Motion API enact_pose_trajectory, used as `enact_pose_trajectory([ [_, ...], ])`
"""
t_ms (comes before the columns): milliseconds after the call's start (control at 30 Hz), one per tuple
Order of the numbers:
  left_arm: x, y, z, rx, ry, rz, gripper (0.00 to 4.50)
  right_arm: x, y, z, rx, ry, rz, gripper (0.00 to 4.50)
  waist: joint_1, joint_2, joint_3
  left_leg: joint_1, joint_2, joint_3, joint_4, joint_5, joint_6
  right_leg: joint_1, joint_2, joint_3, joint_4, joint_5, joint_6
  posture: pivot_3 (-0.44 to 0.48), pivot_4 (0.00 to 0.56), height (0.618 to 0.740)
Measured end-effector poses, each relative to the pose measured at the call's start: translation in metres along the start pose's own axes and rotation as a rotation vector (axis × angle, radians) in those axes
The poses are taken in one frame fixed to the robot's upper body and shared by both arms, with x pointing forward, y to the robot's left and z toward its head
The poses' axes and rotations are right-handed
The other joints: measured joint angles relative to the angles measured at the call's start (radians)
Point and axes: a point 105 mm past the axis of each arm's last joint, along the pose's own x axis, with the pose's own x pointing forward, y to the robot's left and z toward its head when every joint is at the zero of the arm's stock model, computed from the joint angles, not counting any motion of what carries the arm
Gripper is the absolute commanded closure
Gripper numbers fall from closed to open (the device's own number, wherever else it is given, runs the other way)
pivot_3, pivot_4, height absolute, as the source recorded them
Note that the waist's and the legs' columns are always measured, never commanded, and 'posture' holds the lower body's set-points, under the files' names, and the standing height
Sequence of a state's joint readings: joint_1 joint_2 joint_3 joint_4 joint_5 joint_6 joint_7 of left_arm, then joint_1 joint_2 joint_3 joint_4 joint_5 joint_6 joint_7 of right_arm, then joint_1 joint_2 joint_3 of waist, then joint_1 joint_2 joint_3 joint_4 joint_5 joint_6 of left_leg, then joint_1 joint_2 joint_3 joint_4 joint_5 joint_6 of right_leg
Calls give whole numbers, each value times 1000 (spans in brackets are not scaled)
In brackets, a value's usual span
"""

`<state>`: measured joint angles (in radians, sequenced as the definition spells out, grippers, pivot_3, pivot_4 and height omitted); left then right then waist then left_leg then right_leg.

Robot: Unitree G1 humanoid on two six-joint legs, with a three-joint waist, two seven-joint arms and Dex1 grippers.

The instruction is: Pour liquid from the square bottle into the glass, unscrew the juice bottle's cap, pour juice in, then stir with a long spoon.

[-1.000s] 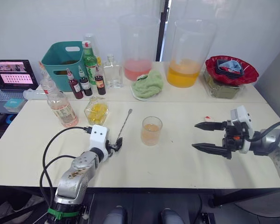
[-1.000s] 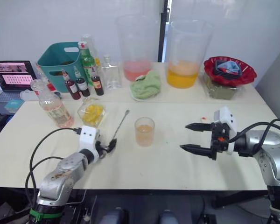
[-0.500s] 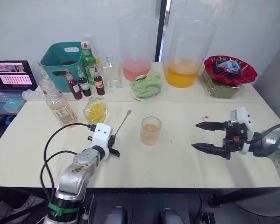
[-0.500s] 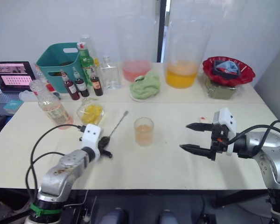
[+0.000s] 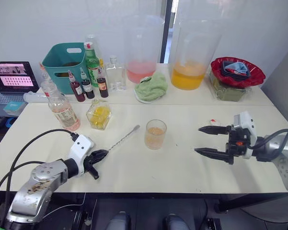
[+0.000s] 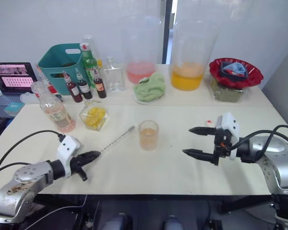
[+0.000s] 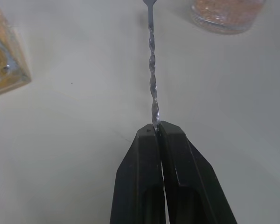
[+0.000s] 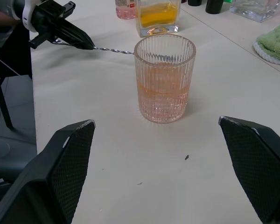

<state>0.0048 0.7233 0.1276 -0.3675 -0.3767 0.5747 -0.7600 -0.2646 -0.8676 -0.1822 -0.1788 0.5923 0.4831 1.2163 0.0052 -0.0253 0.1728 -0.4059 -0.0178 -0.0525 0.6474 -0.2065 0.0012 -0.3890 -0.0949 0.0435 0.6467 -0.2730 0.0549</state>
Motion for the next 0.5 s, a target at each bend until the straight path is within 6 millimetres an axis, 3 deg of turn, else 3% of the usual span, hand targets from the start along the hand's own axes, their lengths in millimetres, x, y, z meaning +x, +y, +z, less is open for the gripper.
enact_pose_trajectory([
  [33, -4, 3, -7, 15, 36, -15, 4458, 1, 0, -1, 2, 1, 3, 0, -1, 0, 0, 0, 0, 0, 0, 0, 0, 0, 0, 0, 0, 0, 0, 0, 150, 740],
  [133, -8, 7, -20, 67, 103, -57, 3596, 1, 0, -1, 3, 1, 0, 0, -2, 0, 0, 0, 0, 0, -1, 0, 0, 0, 0, 0, 0, 0, 0, 0, 150, 740],
  [300, -6, 2, -21, 97, 104, -118, 1947, 1, -2, -2, -3, 4, -17, 0, 1, 1, 0, 1, 1, -1, -1, 0, 0, 0, -1, 0, 0, 0, 0, 0, 150, 740],
  [500, -3, 2, -18, 111, 148, -125, 1947, 1, -2, -2, -17, 4, -22, 0, 2, 2, -1, 1, 1, -1, -1, 0, 0, 1, -1, 0, 1, 0, 0, 0, 150, 740],
])
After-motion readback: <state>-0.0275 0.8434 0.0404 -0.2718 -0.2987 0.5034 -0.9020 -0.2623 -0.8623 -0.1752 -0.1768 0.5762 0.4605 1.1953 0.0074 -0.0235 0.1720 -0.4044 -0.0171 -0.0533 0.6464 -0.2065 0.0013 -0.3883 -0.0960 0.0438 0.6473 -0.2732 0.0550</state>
